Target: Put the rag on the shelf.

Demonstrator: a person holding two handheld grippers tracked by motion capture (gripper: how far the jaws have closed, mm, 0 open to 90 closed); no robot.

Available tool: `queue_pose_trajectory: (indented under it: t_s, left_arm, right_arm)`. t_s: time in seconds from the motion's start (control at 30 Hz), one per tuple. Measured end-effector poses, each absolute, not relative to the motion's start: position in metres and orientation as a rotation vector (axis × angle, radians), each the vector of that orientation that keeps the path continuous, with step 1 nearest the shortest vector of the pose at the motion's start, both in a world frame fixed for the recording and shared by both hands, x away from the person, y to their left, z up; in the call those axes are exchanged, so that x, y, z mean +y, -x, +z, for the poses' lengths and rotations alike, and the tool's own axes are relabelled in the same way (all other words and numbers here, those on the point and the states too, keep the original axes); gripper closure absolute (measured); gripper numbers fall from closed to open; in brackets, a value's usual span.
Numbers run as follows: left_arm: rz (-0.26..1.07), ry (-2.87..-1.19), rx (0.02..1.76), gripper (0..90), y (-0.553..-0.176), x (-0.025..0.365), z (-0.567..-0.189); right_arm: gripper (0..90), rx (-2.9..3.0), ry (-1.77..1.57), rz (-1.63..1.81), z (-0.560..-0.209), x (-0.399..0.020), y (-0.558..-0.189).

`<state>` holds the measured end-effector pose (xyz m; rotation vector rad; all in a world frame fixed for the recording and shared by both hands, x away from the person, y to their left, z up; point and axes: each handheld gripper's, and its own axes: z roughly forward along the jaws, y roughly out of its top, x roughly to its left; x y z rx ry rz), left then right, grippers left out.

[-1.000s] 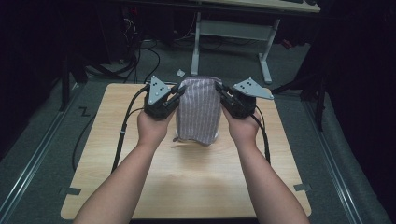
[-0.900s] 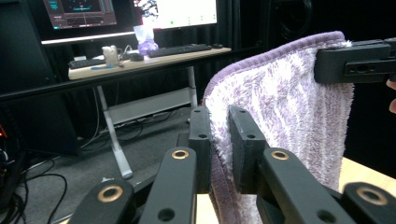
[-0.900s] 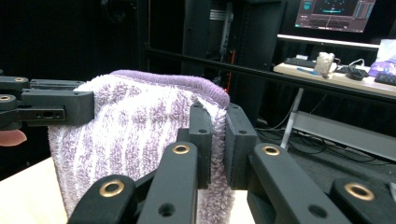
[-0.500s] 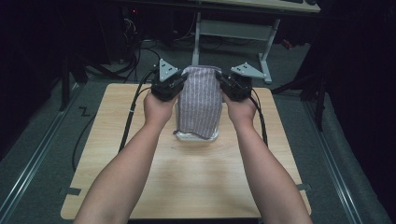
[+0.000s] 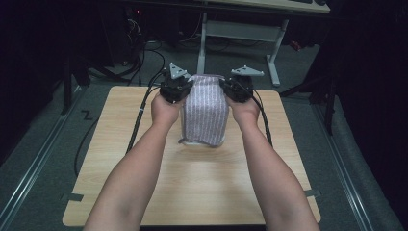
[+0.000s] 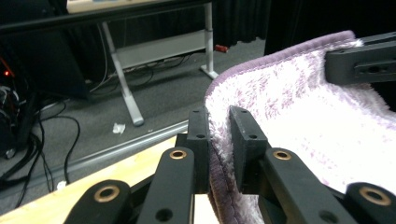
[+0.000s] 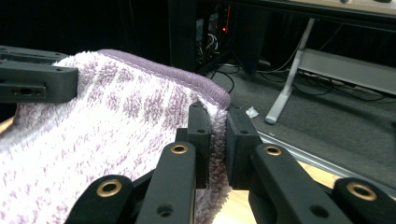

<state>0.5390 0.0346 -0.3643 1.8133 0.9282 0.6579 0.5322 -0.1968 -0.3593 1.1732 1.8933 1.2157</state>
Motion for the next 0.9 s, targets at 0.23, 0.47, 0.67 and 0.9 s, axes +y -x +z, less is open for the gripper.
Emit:
queue_pose_trajectory:
  t_s: [0.23, 0.47, 0.67, 0.9]
  left_arm:
    - [0.608, -1.807, 0.981, 76.8, -0.542, 0.039, -0.372]
    - [0.629, -1.788, 0.983, 64.4, -0.537, 0.042, -0.367]
    - [0.621, -1.771, 0.978, 64.0, -0.529, 0.043, -0.366]
    - [0.624, -1.768, 0.963, 63.9, -0.52, 0.046, -0.361]
  right_arm:
    - [75.6, 1.922, -1.195, 1.186, -0.367, -0.192, -0.536]
    - [65.6, 1.897, -1.184, 1.196, -0.362, -0.19, -0.532]
    - [64.4, 1.904, -1.161, 1.188, -0.356, -0.188, -0.525]
    - [64.1, 1.888, -1.143, 1.201, -0.35, -0.19, -0.514]
